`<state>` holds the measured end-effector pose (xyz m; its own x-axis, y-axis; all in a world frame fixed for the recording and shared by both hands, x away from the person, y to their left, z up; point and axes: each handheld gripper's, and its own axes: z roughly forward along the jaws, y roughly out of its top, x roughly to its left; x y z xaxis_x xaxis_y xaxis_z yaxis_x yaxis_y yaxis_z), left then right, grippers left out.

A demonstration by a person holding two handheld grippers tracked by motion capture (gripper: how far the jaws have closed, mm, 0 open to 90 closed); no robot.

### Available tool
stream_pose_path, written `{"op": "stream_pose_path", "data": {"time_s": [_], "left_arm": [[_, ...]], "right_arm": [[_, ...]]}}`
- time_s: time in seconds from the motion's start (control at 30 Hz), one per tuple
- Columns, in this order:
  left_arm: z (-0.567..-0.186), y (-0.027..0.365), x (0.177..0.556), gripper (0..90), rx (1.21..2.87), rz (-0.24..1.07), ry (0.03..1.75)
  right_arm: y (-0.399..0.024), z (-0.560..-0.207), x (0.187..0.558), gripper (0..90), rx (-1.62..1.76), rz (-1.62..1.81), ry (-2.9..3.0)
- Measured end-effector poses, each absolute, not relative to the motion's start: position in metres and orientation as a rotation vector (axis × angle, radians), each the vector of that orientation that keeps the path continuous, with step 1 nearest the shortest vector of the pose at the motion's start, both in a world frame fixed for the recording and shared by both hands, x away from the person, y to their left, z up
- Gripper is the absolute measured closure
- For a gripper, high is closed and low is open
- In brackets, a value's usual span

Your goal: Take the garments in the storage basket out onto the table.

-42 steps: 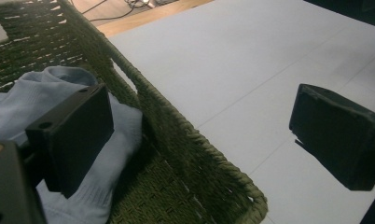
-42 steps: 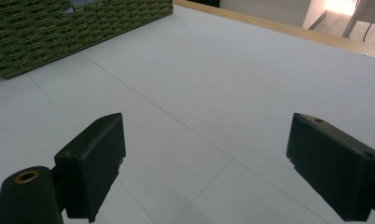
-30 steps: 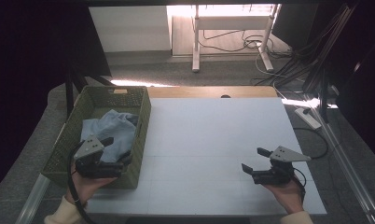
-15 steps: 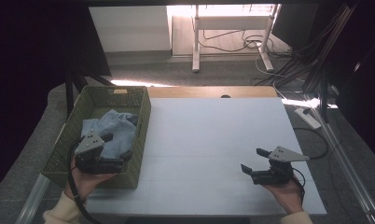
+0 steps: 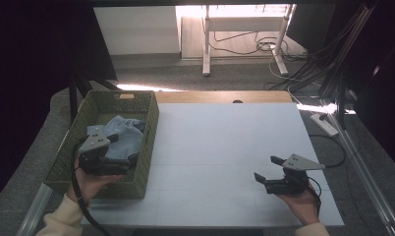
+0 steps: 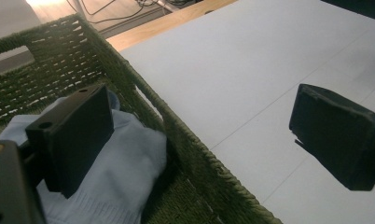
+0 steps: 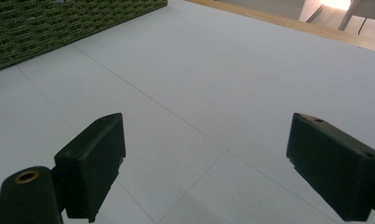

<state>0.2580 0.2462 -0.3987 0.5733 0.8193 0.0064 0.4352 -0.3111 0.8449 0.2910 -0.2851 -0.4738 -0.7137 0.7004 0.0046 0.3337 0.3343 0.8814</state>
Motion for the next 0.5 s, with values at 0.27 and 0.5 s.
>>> {"op": "stream_pose_path", "data": {"time_s": [0.27, 0.5], "left_arm": [[-0.392, 0.245, 0.264, 6.5, 1.955, 0.574, 1.009], [-0.386, 0.245, 0.271, 6.5, 1.987, 0.592, 1.0]], "right_arm": [[-0.285, -0.474, 0.291, 12.0, 0.917, 1.335, 2.227], [-0.284, -0.474, 0.292, 11.5, 0.914, 1.333, 2.228]]}}
